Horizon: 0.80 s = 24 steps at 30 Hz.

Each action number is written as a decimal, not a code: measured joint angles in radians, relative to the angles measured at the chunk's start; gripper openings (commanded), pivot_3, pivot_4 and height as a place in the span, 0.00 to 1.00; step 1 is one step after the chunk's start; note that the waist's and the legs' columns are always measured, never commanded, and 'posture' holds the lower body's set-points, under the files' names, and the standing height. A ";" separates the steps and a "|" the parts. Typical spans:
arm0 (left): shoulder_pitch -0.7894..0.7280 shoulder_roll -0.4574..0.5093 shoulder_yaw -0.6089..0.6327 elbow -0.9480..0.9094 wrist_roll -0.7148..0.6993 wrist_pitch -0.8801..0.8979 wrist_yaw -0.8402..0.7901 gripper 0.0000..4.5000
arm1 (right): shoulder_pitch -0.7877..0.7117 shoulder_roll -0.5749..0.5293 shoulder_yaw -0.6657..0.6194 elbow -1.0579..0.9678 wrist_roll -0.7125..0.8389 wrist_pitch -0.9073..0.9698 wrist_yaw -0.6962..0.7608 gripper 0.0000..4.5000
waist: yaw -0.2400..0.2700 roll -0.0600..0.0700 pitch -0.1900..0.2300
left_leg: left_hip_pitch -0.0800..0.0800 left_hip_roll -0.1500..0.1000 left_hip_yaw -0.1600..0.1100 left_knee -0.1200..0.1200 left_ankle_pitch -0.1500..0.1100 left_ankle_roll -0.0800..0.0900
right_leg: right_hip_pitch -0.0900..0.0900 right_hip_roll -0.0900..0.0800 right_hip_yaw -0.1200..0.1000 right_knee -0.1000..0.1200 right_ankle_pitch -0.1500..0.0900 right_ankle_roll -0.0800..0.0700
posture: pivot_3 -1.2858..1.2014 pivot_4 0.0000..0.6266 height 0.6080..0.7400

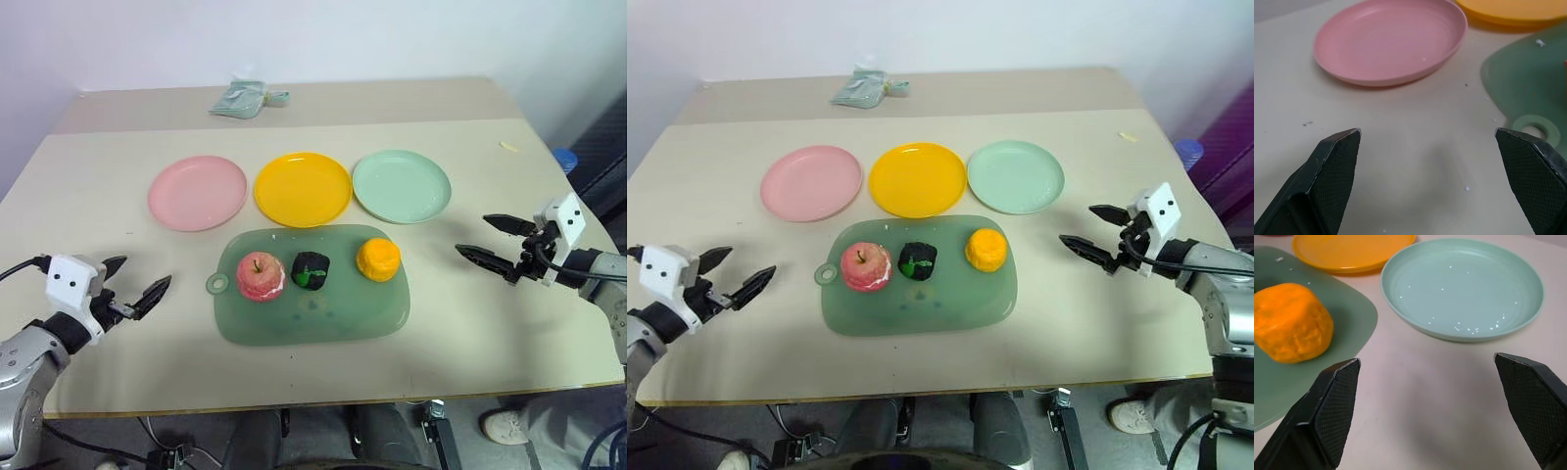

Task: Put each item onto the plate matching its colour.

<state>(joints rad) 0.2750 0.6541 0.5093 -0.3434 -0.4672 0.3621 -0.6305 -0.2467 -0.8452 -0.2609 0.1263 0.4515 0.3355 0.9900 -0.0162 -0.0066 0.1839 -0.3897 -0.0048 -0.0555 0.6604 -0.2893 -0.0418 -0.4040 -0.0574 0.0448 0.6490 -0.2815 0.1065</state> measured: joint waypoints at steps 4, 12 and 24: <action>0.022 -0.031 0.009 -0.037 0.000 0.005 0.027 1.00 | -0.055 0.013 0.029 0.050 -0.033 -0.040 0.006 0.99 | 0.001 0.000 0.000 | 0.000 0.000 0.000 0.000 0.000 0.000 | 0.000 0.000 0.000 0.000 0.000 0.000 | 0.52 0.24 1.00; -0.013 -0.055 0.024 -0.063 -0.038 0.039 0.068 1.00 | -0.121 0.034 0.049 0.077 -0.067 -0.059 -0.030 0.99 | 0.005 0.000 0.000 | 0.000 0.000 -0.001 0.001 0.000 0.000 | 0.000 0.000 -0.001 0.000 0.000 0.000 | 0.52 0.24 1.00; -0.323 -0.034 -0.072 -0.006 -0.209 0.166 0.007 1.00 | 0.018 0.063 -0.029 -0.264 0.059 0.134 -0.150 0.99 | 0.005 0.000 0.000 | -0.001 -0.001 -0.002 0.002 0.000 0.000 | 0.000 0.001 -0.001 0.001 0.000 0.000 | 0.52 0.24 1.00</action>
<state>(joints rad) -0.0476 0.6202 0.4369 -0.3491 -0.6762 0.5283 -0.6234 -0.2287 -0.7825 -0.2901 -0.1373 0.5102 0.4698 0.8404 -0.0112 -0.0067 0.1839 -0.3907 -0.0054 -0.0573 0.6624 -0.2892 -0.0419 -0.4036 -0.0566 0.0437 0.6500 -0.2813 0.1067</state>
